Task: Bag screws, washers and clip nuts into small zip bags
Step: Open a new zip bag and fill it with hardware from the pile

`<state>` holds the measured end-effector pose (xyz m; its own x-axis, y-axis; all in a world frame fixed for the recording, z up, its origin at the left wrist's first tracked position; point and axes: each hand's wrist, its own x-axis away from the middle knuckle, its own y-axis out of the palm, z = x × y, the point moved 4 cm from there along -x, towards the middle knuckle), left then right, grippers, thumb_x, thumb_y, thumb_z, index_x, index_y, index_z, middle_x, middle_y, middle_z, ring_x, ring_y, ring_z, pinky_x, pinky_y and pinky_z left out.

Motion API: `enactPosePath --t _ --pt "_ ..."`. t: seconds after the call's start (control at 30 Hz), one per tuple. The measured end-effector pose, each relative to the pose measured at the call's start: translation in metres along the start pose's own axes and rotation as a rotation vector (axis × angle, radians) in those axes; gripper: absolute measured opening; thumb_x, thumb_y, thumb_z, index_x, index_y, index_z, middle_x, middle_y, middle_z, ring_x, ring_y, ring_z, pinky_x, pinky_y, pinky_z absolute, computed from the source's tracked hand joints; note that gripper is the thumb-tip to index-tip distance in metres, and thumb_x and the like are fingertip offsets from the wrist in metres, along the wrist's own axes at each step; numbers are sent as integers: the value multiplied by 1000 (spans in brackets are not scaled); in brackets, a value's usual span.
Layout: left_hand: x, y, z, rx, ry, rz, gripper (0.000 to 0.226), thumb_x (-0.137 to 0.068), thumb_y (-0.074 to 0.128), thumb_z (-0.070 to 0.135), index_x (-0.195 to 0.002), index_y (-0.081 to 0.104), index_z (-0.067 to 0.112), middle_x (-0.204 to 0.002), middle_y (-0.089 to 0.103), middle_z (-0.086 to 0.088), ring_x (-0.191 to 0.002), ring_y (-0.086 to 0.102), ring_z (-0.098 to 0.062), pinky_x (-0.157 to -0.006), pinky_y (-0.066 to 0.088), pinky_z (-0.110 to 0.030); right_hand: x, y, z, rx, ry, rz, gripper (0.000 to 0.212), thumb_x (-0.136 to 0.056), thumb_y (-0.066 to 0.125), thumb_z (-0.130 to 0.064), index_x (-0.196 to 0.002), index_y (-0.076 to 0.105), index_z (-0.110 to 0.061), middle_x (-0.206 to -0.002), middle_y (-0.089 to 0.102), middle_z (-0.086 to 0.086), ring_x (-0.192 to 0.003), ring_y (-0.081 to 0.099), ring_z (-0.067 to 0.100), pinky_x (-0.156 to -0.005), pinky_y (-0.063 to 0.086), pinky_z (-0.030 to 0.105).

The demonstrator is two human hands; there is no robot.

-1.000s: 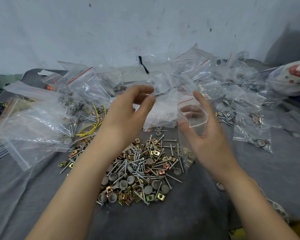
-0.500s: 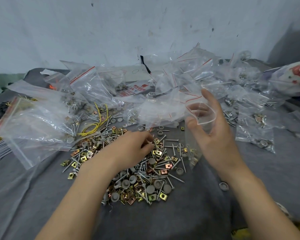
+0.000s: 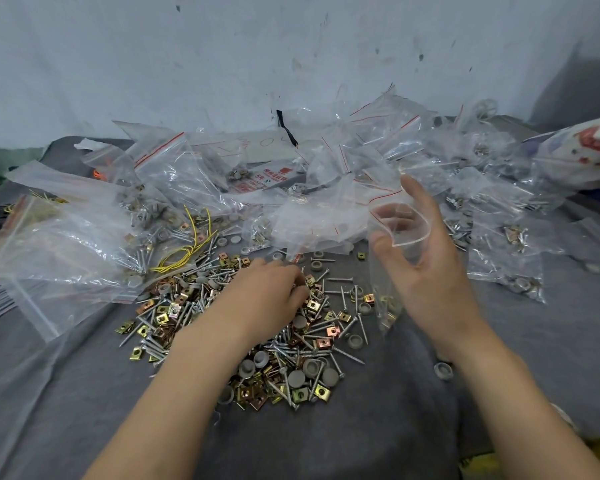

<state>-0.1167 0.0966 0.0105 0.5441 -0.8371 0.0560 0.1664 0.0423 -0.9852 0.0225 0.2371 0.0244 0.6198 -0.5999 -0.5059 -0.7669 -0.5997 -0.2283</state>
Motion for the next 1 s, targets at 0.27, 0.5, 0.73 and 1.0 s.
enactPosePath --t 0.27,0.5,0.73,1.0 --pt "-7 7 0 9 -168 114 49 -101 35 52 -136 49 21 -134 54 -6 -127 44 -27 -106 37 -42 1 -1 1 -4 3 -6 72 -86 61 -58 -150 33 -43 -120 62 -20 -121 55 5 -105 45 40" --pt "-15 10 7 -46 -173 41 50 -99 39 55 -133 54 22 -137 49 -5 -131 39 -29 -107 31 -46 0 -5 3 5 9 4 74 -85 60 -58 -151 34 -38 -120 62 -21 -121 55 3 -103 43 35" --pt "-16 4 9 54 -139 14 23 -99 48 46 -113 60 33 -123 58 -1 -122 45 -26 -104 35 -45 -1 -8 3 8 18 -6 68 -90 62 -45 -151 35 -36 -120 63 -19 -124 54 5 -110 42 43" --pt "-16 5 10 19 -120 -14 27 -101 44 45 -116 58 27 -127 55 -4 -123 43 -27 -103 35 -45 0 -7 3 29 15 -7 68 -90 62 -41 -152 35 -35 -119 63 -19 -120 55 2 -99 40 23"
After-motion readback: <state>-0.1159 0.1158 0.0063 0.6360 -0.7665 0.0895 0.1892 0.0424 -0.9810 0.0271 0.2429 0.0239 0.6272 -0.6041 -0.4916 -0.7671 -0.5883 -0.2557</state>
